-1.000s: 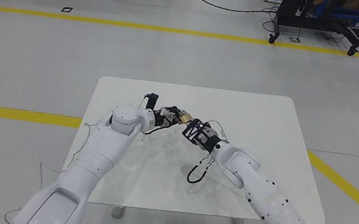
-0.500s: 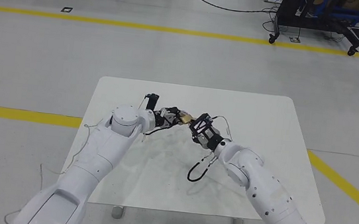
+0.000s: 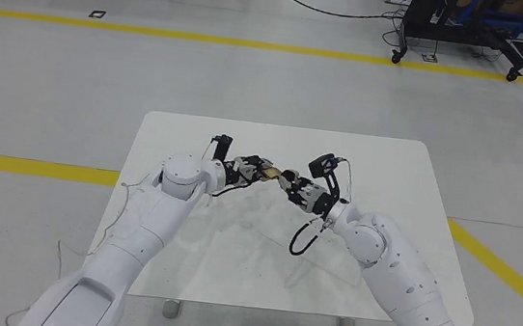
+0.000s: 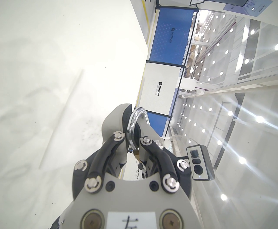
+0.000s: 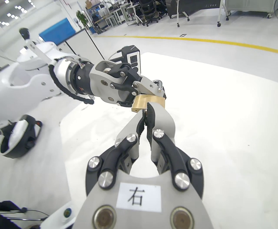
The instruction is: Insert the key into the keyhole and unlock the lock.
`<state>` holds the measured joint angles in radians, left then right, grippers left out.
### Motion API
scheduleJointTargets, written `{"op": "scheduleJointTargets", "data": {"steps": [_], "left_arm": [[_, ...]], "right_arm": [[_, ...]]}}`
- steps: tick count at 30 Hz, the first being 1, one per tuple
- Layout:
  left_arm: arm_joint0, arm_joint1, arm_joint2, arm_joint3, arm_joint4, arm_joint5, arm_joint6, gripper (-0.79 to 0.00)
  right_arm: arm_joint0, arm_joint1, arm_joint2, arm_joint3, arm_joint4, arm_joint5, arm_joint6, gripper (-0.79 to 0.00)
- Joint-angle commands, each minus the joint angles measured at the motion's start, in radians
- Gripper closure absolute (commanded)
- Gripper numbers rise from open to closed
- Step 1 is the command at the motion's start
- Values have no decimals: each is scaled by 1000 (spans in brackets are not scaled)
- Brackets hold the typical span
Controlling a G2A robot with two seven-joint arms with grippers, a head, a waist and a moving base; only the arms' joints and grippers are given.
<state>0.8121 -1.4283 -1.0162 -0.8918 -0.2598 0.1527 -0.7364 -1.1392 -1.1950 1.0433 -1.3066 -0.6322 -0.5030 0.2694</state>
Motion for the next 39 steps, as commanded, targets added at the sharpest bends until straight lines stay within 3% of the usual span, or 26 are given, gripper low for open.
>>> {"op": "scheduleJointTargets", "data": {"steps": [1,8,9,10,11,12,18,26,33,39], "left_arm": [[2,0,0,-3,3,-3,-1,0],[7,2,-5,-10,2,-14,6,0],[8,2,-6,-12,3,-16,8,0],[9,3,-7,-14,4,-19,11,0],[11,3,-8,-15,5,-20,12,0],[11,3,-9,-17,4,-20,13,0],[13,6,-18,-21,1,-17,17,0],[6,4,2,-14,15,18,-23,0],[-4,-16,88,-3,65,25,-63,0],[-30,-53,223,5,176,24,-53,0]], "right_arm": [[7,-2,-1,19,38,-15,12,0],[21,-9,-1,65,143,-49,39,0],[23,-9,0,67,137,-45,40,-83],[25,-8,2,66,117,-37,40,-305],[24,-7,3,61,96,-30,37,-582],[22,-6,5,53,73,-25,29,-785],[-10,11,39,-37,-153,16,-39,-785],[-35,23,89,-66,-210,47,-82,-785],[-193,68,336,-170,-146,17,-167,-785],[-193,68,336,-170,-146,17,-167,-785]]}}
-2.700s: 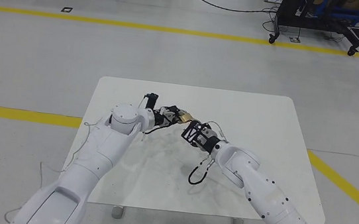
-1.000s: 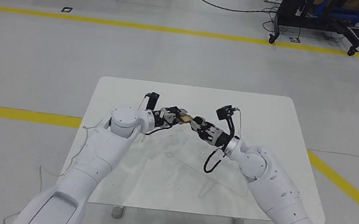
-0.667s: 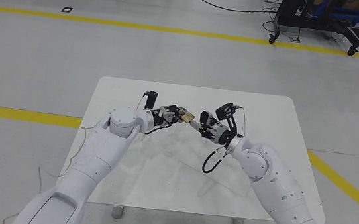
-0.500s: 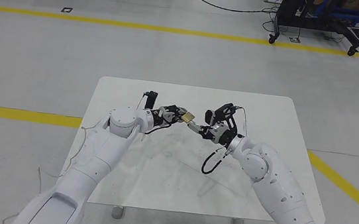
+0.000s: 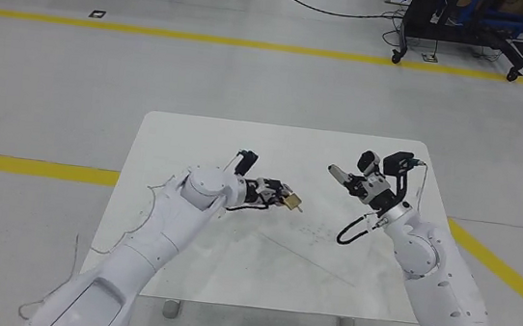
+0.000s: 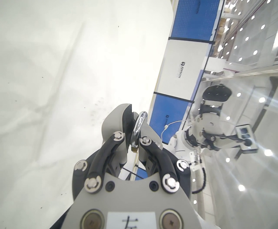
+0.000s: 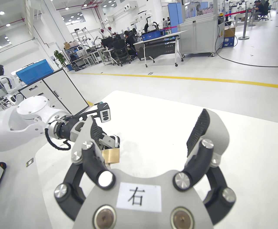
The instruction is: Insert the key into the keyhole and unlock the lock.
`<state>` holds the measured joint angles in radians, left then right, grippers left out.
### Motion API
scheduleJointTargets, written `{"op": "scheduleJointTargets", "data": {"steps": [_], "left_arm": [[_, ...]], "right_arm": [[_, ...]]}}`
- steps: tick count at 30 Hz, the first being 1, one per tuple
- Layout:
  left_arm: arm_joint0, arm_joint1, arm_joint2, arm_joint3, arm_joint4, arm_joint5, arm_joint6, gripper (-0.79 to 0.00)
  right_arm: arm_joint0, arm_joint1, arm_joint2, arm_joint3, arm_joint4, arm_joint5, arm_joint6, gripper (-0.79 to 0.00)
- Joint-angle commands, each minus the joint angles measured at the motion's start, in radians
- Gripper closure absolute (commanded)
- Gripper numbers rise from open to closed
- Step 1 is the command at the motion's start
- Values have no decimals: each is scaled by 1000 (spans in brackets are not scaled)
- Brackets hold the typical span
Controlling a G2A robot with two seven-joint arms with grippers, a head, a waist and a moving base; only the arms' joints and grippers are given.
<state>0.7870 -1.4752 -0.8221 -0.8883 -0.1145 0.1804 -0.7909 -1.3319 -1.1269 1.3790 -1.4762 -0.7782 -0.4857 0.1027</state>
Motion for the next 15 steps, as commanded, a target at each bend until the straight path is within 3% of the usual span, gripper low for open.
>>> {"op": "scheduleJointTargets", "data": {"steps": [1,6,7,8,9,10,15], "left_arm": [[-8,-12,50,6,49,-8,4,0],[-47,-41,124,69,94,40,-51,0],[-61,-47,134,81,95,59,-77,-52],[-72,-51,139,89,95,67,-89,-277],[-81,-54,141,96,93,73,-96,-653],[-90,-56,140,103,90,86,-108,-785],[-128,-45,97,101,77,139,-132,-785]], "right_arm": [[0,0,0,0,0,0,0,-785],[0,0,0,0,0,0,0,-785],[0,0,0,0,0,0,0,-785],[0,0,0,0,0,0,0,-785],[0,0,0,0,0,0,0,-785],[0,0,0,0,0,0,0,-785],[0,0,0,0,0,0,0,-785]]}}
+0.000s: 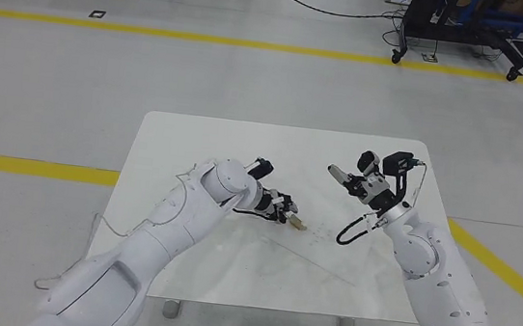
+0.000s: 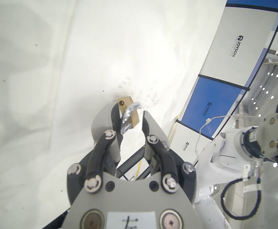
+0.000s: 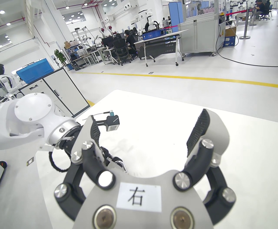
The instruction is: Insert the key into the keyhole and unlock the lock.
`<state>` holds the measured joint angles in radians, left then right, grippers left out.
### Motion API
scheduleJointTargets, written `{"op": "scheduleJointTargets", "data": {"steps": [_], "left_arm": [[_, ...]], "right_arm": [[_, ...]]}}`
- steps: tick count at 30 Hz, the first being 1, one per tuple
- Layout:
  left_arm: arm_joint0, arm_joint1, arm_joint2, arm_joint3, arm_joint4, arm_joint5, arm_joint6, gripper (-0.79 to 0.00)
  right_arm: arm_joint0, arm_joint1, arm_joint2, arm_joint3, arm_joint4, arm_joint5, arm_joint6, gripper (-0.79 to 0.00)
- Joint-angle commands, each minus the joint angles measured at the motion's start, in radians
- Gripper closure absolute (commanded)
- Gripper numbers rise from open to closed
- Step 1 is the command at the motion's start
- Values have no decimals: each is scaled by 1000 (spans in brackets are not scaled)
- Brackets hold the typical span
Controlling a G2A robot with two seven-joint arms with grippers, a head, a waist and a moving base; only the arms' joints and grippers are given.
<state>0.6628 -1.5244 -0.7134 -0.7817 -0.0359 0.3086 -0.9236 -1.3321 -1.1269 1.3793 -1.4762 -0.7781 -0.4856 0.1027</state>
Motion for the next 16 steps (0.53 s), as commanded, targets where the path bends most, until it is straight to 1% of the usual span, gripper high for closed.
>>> {"op": "scheduleJointTargets", "data": {"steps": [1,2,4,5,7,9,11,12,13,14,15,16], "left_arm": [[-8,10,-28,-16,-3,21,8,-785],[-8,16,-42,-31,0,27,15,-785],[-6,33,-77,-88,31,21,64,-785],[-2,45,-93,-130,70,-4,93,-785],[17,74,-164,-224,94,-33,127,-785],[43,106,-262,-348,121,-45,167,-785],[90,138,-359,-497,176,-51,209,-785],[122,152,-399,-570,215,-50,228,-785],[153,164,-436,-642,256,-48,246,-785],[180,174,-465,-702,281,-34,237,-785],[199,182,-494,-745,284,-8,204,-785],[203,184,-505,-755,283,5,194,-785]], "right_arm": [[0,0,0,0,0,0,0,-785],[0,0,0,0,0,0,0,-785],[0,0,-2,-6,3,-3,0,-785],[4,-1,0,-14,12,-9,-6,-785],[10,0,20,-18,50,-28,-33,-785],[12,2,55,-21,96,-61,-63,-785],[14,6,97,-30,121,-95,-101,-785],[9,8,114,-37,125,-127,-124,-785],[9,8,114,-37,125,-127,-124,-785],[9,8,114,-37,125,-127,-124,-785],[9,8,114,-37,125,-127,-124,-785],[9,8,114,-37,125,-127,-124,-785]]}}
